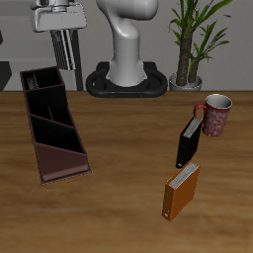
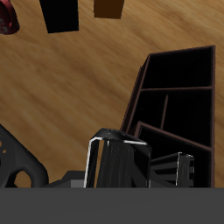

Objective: Place the left striped book into the right desk caddy's right compartment and place the right striped book into the right desk caddy's right compartment and place the orange book into the right desk caddy's left compartment

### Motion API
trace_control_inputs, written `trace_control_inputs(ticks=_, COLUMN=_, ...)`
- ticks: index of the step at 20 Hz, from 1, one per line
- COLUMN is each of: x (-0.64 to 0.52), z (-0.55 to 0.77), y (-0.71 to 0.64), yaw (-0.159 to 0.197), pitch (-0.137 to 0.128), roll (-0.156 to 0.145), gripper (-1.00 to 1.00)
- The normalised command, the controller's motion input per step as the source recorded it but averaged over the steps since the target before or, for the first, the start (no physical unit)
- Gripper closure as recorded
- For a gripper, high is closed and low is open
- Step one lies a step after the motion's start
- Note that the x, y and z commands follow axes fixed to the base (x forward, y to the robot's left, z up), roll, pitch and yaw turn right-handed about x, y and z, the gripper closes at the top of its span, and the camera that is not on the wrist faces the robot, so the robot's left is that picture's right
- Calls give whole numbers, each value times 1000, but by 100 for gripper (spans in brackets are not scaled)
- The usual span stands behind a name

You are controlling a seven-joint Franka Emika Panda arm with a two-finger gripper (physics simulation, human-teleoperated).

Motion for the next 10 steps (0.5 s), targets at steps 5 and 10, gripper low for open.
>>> trace_control_inputs(ticks=5, x=-123, z=137, y=-383, yaw=-107, pitch=16, roll=36, gripper=100)
trace_control_inputs(ticks=10, x=-201, z=291, y=-381, yaw=-84, pitch=-42, roll=40, gripper=100)
